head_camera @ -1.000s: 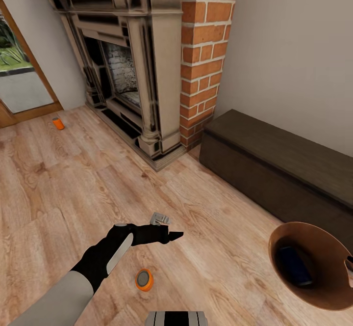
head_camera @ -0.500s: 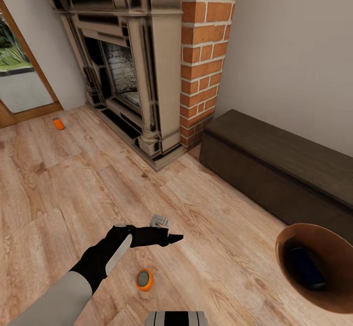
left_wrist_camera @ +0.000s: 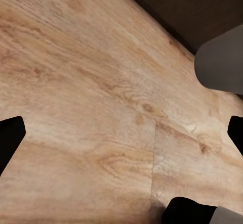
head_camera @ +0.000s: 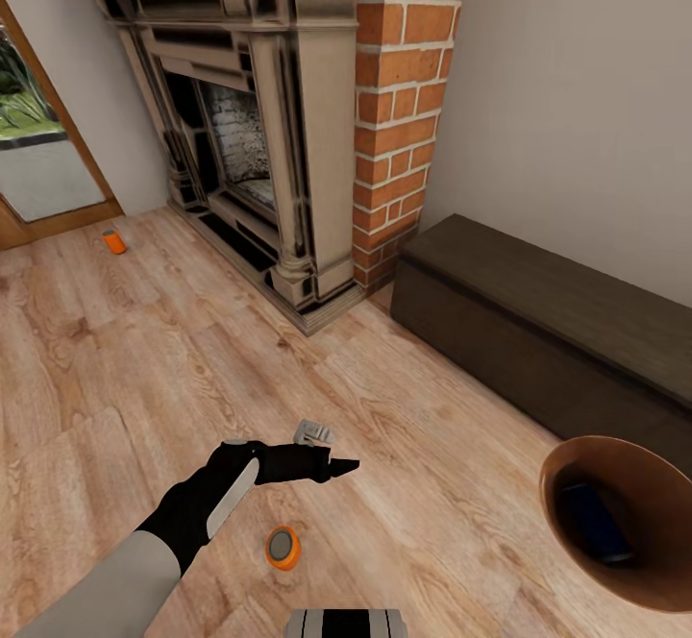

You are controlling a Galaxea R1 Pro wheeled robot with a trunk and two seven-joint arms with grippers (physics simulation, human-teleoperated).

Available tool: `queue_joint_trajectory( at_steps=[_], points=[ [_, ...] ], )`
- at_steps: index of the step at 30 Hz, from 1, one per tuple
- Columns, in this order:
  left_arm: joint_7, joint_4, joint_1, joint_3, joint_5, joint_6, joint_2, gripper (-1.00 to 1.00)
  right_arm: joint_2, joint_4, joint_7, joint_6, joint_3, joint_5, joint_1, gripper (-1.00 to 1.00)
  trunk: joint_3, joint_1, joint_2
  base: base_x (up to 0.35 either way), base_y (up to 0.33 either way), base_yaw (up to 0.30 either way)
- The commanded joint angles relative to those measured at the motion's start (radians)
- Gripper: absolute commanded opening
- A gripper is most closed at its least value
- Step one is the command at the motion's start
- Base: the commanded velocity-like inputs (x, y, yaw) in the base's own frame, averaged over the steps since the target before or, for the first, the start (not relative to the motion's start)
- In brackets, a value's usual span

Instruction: Put the three can of soda from the living room inside the tash can in the kitchen.

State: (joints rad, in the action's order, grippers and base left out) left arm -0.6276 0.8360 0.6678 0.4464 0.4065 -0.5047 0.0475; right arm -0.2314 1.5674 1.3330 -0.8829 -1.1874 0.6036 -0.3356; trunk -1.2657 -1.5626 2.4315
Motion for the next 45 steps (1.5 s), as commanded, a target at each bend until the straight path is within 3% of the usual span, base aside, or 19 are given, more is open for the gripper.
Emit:
queue_joint_trajectory(
  at_steps=[1, 26, 28, 32, 37, 45],
  points=[
    [0.000, 0.000, 0.000, 0.000, 0.000, 0.000, 0.000, 1.00, 0.000, 0.000, 0.002, -0.013, 0.000, -0.005, 0.000, -1.00, 0.000, 0.000, 0.000, 0.000, 0.000, 0.000],
    [0.000, -0.001, 0.000, 0.000, -0.003, 0.000, 0.001, 1.00, -0.002, 0.000, 0.005, -0.019, -0.021, -0.007, 0.000, -1.00, -0.037, 0.000, 0.000, 0.000, 0.000, 0.000],
    [-0.001, -0.003, 0.000, 0.000, -0.003, 0.000, 0.006, 1.00, -0.003, 0.000, 0.005, -0.019, -0.021, -0.007, 0.000, -1.00, -0.040, 0.000, 0.000, 0.000, 0.000, 0.000],
    [-0.002, -0.007, 0.000, 0.005, -0.008, 0.002, 0.046, 1.00, -0.003, 0.000, 0.005, -0.020, -0.021, -0.007, 0.000, -1.00, -0.047, 0.000, 0.000, 0.000, 0.000, 0.000],
    [-0.004, -0.006, 0.000, 0.009, -0.013, 0.005, 0.056, 1.00, -0.003, 0.000, 0.005, -0.022, -0.021, -0.007, 0.000, -1.00, -0.055, 0.000, 0.000, 0.000, 0.000, 0.000],
    [-0.101, -0.006, 0.000, 0.009, -0.017, 0.014, 0.055, 1.00, -0.003, 0.000, 0.008, -0.023, -0.021, -0.010, 0.000, -1.00, -0.068, 0.000, 0.000, 0.000, 0.000, 0.000]
  ],
)
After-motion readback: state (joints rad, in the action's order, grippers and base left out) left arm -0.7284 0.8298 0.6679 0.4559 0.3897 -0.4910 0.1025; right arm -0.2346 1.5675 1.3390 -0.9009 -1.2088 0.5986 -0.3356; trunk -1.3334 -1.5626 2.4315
